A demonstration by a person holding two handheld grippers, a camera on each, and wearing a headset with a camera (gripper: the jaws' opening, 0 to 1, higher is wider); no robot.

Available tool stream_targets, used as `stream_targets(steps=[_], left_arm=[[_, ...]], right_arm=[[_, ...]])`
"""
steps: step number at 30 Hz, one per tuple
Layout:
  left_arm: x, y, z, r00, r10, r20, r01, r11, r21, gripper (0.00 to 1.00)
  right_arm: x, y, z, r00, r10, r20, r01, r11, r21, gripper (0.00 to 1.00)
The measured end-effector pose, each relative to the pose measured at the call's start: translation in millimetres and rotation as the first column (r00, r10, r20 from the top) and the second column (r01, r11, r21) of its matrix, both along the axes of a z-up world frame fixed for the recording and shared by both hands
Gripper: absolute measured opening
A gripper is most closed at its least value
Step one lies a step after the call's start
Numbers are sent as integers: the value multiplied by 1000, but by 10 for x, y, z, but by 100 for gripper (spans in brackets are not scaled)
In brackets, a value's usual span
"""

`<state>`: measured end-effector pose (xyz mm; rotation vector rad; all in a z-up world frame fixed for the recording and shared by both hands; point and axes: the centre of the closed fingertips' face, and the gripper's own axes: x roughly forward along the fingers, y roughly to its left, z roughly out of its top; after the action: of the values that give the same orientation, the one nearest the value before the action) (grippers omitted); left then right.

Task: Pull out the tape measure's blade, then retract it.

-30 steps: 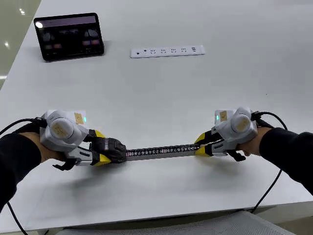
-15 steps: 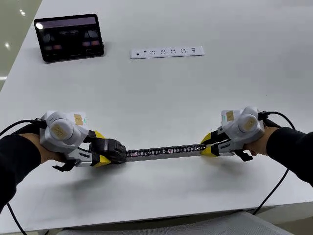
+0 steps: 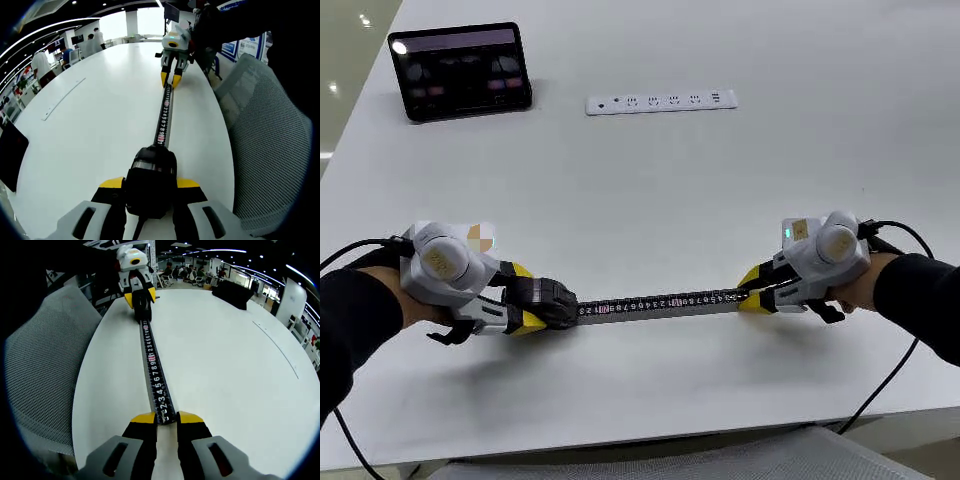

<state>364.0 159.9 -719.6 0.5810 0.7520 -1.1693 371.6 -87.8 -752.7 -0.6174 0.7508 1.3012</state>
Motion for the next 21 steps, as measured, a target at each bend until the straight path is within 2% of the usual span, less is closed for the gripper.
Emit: stream_targets(steps=[14, 17, 21], left_arm=[[4, 5, 6, 1000, 6, 2, -6, 1000, -3, 32], [7, 6, 5, 1000, 8, 2, -8, 1000, -4, 32], [15, 11, 2, 1000, 9, 2, -9, 1000, -12, 32]], right_arm=[[28, -58, -1, 1000, -20, -11, 20, 1000, 12, 10], [33, -61, -7, 1000, -10, 2, 10, 1000, 8, 10], [41, -69, -9, 1000, -16, -3, 16, 1000, 26, 10]])
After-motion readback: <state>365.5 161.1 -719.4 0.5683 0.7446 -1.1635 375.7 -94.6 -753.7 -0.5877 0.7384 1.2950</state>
